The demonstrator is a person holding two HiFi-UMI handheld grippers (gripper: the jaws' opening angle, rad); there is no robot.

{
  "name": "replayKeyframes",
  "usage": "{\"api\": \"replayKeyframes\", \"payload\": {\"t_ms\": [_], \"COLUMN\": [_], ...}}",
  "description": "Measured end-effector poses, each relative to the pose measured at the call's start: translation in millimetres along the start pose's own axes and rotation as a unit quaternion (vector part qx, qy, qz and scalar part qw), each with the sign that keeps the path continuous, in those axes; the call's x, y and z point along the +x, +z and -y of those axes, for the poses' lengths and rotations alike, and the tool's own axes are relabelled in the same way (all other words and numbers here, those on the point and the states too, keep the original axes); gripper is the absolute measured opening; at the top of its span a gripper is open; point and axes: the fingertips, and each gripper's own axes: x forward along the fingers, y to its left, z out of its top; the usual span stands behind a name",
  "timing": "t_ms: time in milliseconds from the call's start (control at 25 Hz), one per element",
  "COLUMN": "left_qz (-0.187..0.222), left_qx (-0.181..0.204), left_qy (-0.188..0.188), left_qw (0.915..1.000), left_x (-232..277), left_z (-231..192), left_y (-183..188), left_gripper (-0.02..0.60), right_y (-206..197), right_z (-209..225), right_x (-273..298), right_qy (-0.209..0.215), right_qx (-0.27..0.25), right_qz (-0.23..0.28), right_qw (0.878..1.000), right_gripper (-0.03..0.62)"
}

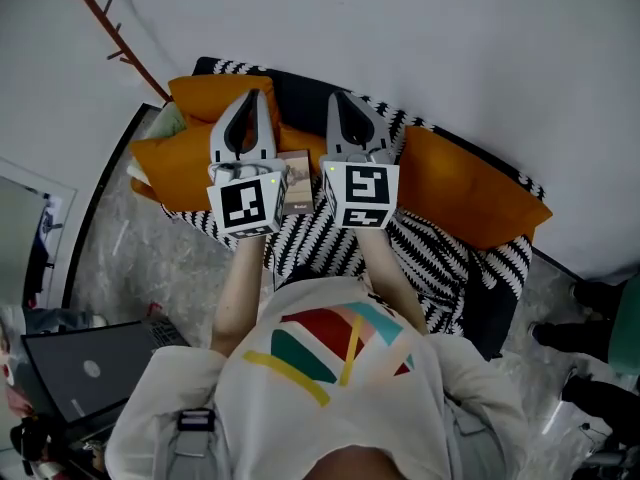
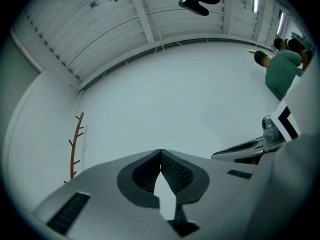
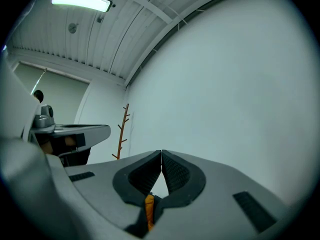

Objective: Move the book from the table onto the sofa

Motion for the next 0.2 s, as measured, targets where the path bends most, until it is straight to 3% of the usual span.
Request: {"api": "replayKeyframes", "payload": {"t_ms": [200], "left_qz": [-0.005], "left_qx": [0.022], "left_qy": [0.007], "left_qw": [0.9997], "left_x": [0.1], "left_z": [3.8], "left_y": [4.6], "left_gripper": [0.008], "right_y": [9.3], "right_z": [13.2], "right_x": [-2.6], "right_qy": [0.004], "right_qx": [0.008], "right_qz": [0.01], "right_qw": [1.0], "right_gripper": [0.012]}}
